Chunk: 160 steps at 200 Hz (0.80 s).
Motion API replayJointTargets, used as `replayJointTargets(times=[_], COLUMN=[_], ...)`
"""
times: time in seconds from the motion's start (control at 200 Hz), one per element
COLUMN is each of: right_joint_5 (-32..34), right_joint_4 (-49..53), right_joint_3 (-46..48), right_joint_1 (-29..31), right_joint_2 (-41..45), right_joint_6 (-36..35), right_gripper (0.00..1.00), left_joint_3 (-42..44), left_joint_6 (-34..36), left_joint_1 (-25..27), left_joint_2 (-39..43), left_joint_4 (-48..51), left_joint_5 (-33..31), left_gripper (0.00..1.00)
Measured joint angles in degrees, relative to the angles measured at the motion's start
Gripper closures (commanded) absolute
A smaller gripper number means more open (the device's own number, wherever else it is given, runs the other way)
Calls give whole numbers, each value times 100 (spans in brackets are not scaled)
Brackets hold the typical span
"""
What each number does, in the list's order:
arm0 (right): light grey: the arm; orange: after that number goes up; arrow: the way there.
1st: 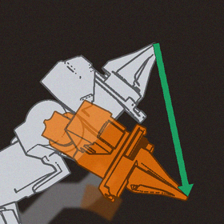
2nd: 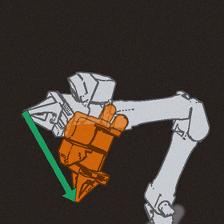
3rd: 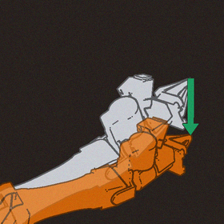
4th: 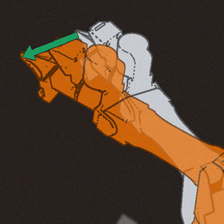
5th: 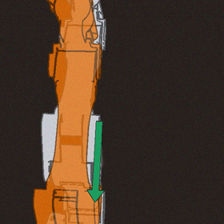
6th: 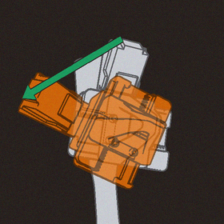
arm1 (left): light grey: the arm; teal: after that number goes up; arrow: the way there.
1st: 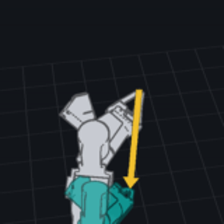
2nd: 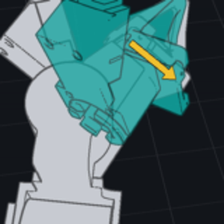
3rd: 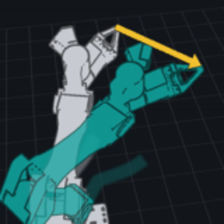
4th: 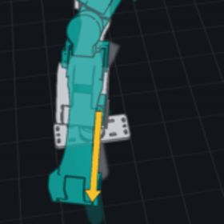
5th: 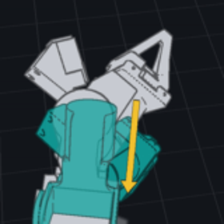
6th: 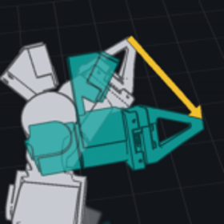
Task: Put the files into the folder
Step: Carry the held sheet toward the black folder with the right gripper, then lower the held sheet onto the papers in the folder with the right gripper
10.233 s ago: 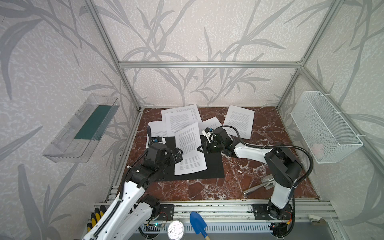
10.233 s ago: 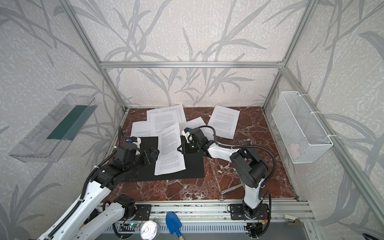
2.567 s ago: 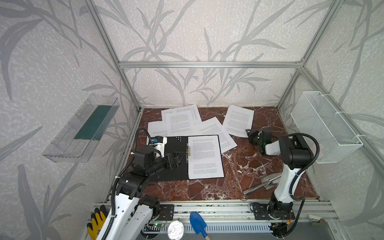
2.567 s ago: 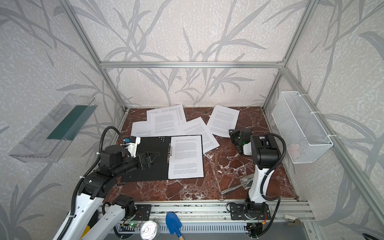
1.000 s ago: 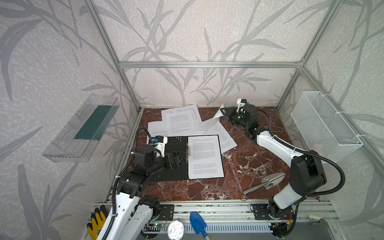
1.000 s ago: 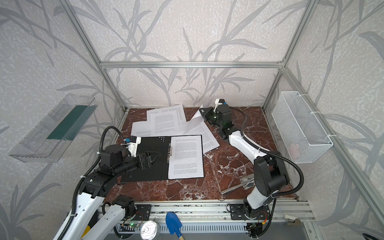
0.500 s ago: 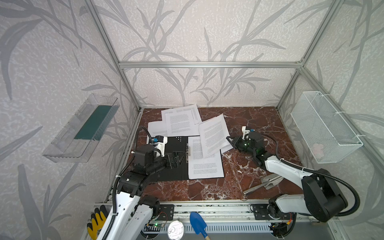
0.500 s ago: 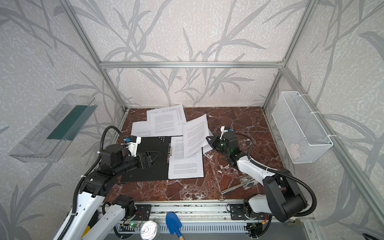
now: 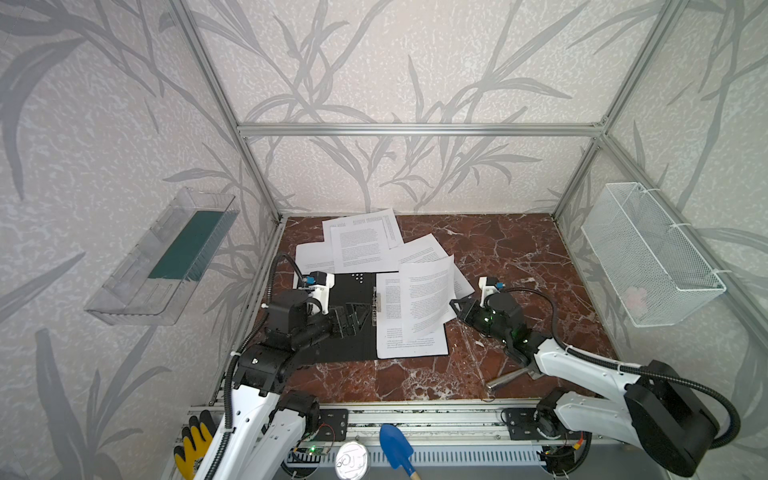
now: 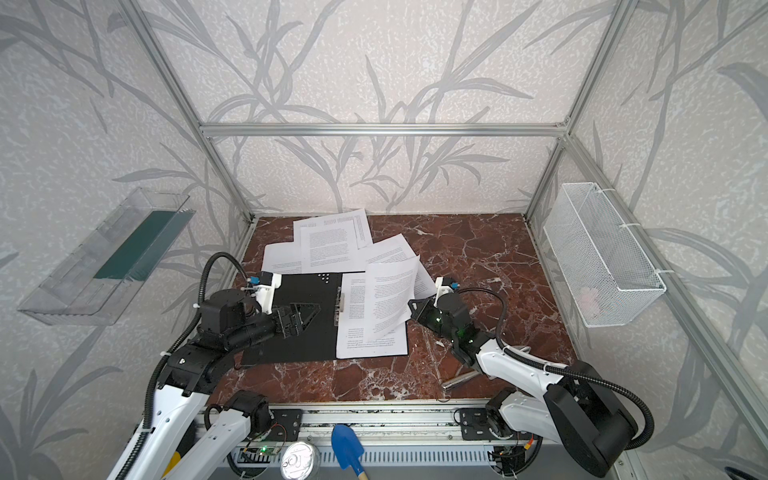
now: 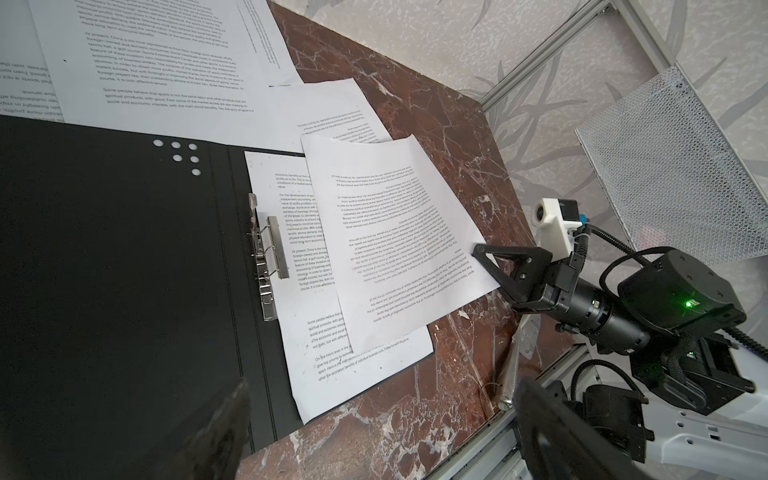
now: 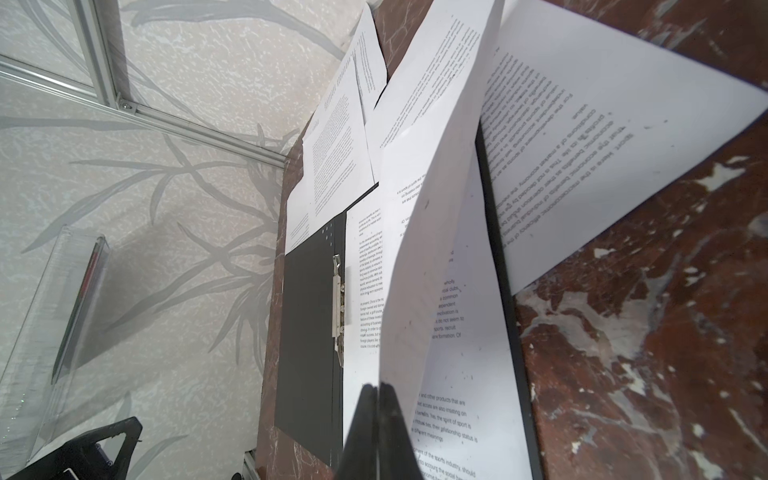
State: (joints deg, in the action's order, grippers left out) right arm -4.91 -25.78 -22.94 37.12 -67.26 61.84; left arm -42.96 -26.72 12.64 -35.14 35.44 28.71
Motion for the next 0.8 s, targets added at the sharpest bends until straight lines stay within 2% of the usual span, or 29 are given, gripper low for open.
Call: replayJointTargets(times=[0.525,0.8], right_joint_5=[634,758], right_joint_4=[-356,-634], right_joint_3=[-4,-136], right_joint_1=[905,1130], right_joint_2=[-656,-1075], right_joint_6=[24,138], right_gripper=[100,100], left_joint_3=[0,0], left_joint_6=[0,-2], left_joint_1=[0,-2], left_joint_2=[94,133], left_joint_4=[-7,-11], left_joint_5=[9,15], left_gripper=[1,1])
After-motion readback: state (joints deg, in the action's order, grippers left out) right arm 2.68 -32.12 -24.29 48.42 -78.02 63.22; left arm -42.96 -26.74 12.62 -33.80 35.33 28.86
